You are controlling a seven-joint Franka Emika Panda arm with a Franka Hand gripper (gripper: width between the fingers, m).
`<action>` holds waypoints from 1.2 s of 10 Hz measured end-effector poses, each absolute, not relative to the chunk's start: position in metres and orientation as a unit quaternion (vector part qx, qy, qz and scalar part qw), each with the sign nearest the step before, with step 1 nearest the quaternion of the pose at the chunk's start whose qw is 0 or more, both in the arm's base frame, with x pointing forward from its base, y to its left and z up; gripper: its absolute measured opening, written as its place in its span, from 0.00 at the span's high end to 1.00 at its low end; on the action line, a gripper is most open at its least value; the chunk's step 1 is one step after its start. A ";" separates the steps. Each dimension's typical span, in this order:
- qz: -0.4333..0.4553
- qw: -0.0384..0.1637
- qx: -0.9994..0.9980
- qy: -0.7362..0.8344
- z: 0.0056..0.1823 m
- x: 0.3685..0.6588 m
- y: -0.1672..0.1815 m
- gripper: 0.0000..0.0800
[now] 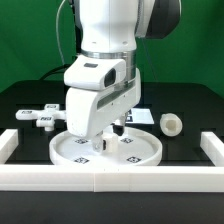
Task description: Assemble round table
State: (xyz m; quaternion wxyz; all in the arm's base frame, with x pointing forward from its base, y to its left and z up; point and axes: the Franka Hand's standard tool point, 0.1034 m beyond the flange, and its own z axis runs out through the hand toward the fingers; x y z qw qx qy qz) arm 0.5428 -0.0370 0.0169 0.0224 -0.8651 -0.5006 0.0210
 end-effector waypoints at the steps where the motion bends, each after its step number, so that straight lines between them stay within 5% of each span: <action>1: 0.021 0.022 -0.865 -0.501 0.017 0.543 -0.037 0.50; 7: 0.021 0.021 -0.862 -0.505 0.017 0.544 -0.034 0.49; 12: 0.013 0.021 -0.844 -0.535 0.017 0.563 0.007 0.49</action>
Offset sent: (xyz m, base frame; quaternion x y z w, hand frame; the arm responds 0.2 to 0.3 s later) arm 0.0000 0.0000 0.0000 0.0000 0.0000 0.0000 1.0000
